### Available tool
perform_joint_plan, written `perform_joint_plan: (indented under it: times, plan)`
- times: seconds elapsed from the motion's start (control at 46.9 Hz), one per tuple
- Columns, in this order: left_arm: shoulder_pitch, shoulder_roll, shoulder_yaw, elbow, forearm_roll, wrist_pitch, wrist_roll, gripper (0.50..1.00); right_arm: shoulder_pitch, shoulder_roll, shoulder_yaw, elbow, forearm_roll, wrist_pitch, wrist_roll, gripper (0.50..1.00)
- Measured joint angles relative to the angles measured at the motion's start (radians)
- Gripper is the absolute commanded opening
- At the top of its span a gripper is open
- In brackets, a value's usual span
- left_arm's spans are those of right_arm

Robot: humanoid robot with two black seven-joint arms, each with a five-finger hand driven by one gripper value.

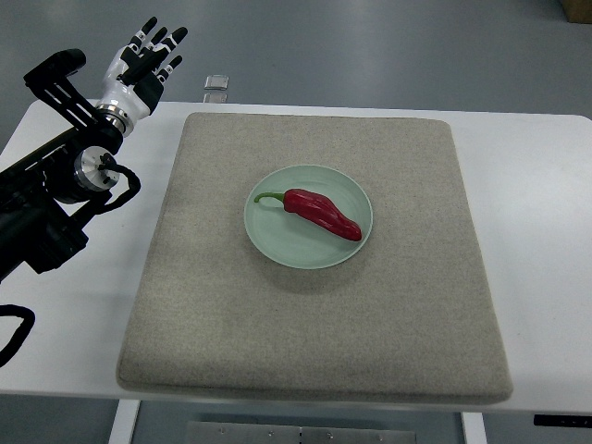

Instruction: Place red pepper on plate with left hand

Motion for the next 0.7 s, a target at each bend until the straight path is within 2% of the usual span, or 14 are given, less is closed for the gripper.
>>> perform_joint_plan:
  times: [0.704]
  plan:
    - [0.028,0.002,-0.010,0.009,0.016,-0.002,-0.016,0.992,0.003,0.000,0.002,0.003,-0.001,0.002,-0.001,0.932]
